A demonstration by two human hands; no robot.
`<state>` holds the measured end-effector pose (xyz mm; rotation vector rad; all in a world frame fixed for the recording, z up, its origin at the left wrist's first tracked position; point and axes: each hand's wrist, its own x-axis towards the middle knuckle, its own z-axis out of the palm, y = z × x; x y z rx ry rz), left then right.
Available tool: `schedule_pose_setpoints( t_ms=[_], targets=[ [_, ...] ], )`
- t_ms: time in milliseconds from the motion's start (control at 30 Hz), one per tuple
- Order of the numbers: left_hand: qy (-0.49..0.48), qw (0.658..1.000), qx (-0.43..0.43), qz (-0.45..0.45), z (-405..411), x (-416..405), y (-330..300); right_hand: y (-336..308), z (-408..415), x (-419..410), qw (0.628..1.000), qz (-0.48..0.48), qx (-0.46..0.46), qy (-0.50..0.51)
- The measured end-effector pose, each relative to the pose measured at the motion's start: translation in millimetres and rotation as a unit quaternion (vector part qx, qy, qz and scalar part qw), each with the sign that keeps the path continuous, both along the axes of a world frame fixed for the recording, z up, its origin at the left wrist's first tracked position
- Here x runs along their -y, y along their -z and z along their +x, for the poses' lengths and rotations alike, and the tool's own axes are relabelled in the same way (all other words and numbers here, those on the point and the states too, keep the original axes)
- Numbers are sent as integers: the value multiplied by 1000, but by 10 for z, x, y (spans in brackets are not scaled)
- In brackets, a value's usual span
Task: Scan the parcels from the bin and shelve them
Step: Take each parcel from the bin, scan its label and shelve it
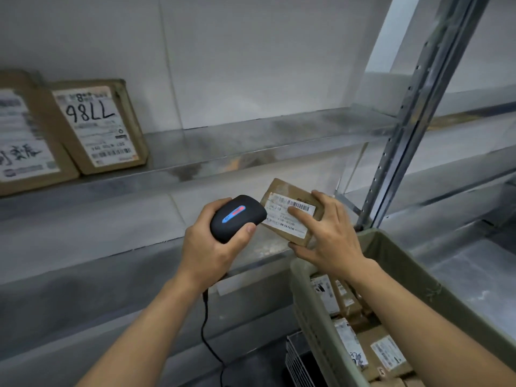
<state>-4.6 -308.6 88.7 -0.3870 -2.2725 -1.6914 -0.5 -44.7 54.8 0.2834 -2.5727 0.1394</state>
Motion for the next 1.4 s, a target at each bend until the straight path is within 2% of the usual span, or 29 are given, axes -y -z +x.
schedule_pose_setpoints(
  t_ms=[600,1400],
  targets=[
    [-67,997,-19,19,498,800,-158,-203,-22,885,991,-31,-92,-90],
    [-71,996,-20,50,983,1062,-215,-287,246,1240,987,-101,-87,-92]
  ],
)
